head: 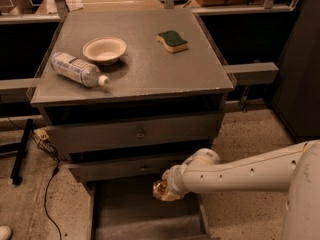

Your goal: Pick orange can from bottom drawer and place on counter

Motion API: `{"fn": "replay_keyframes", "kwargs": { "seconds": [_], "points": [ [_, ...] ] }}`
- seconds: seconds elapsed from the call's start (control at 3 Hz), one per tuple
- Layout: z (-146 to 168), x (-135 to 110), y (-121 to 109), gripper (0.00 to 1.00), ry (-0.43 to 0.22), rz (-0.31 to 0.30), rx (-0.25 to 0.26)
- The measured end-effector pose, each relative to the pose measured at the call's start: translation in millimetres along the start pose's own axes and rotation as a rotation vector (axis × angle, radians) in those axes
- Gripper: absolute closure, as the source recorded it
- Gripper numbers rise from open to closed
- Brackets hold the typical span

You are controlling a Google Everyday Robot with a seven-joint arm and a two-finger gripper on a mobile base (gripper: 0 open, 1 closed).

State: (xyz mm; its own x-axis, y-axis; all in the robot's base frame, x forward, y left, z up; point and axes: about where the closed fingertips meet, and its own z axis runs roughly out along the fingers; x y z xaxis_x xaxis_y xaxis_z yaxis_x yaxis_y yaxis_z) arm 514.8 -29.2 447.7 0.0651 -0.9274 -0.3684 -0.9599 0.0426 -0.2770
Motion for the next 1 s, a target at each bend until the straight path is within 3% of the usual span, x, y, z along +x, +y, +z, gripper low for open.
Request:
{"fn": "replay_keyframes", "kwargs": {
  "seconds": [0.67,1.0],
  "points": [
    [-52,-4,-24,1.00,0.026,-0.014,0.082],
    [-52,-4,-24,1.00,0.026,-0.014,0.082]
  ]
}}
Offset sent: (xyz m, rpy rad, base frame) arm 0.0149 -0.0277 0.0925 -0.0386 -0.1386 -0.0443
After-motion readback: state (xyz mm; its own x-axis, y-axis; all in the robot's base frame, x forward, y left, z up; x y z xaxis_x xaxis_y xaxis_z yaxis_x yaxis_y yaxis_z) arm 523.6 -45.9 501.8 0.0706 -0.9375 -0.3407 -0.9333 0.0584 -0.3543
